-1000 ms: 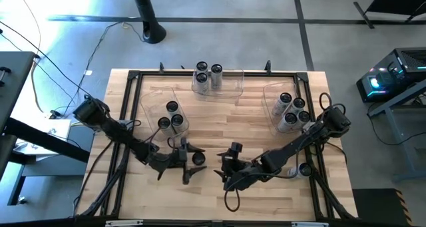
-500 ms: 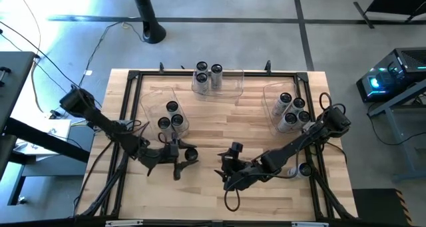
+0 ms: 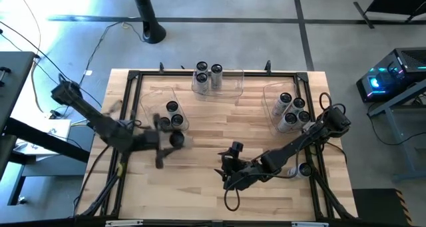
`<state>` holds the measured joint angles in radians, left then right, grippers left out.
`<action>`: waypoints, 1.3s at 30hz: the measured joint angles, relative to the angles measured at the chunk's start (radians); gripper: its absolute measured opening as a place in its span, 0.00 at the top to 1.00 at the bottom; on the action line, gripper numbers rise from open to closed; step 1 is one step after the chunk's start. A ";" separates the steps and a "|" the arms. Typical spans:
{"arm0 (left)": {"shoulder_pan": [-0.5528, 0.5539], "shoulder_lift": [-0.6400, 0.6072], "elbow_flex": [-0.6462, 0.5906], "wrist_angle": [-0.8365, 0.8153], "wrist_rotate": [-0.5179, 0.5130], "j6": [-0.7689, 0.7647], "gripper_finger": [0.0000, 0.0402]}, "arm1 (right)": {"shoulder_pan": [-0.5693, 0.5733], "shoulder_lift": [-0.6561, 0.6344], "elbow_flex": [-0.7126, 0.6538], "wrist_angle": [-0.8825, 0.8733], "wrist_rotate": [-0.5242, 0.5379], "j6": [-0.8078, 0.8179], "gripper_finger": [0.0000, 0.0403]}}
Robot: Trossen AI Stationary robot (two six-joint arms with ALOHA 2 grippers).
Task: Sort soda cans
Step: Put the white/yellow soda can into the left transparent bin
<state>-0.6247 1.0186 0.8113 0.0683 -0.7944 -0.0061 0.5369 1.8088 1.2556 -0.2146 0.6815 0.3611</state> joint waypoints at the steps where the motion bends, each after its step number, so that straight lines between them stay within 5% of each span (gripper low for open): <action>1: 0.000 -0.018 0.046 -0.078 -0.021 0.022 0.41 | 0.000 0.000 0.000 0.000 0.000 0.000 0.28; 8: 0.048 -0.092 0.292 -0.621 -0.241 -0.021 0.41 | 0.000 0.000 0.000 0.000 0.000 0.001 0.28; 17: 0.159 -0.237 0.213 -1.073 -0.315 -0.433 0.41 | 0.000 0.000 0.000 0.000 0.000 -0.001 0.28; 26: 0.228 -0.476 -0.046 -1.006 -0.308 -0.544 0.41 | -0.001 0.000 0.000 0.001 0.007 -0.003 0.28; 39: 0.328 -0.647 -0.348 -0.619 -0.094 -0.424 0.41 | -0.021 0.000 0.000 0.005 0.014 -0.003 0.28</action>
<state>-0.2967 0.3721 0.4629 -0.5507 -0.8885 -0.4306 0.5163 1.8088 1.2556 -0.2096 0.6956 0.3584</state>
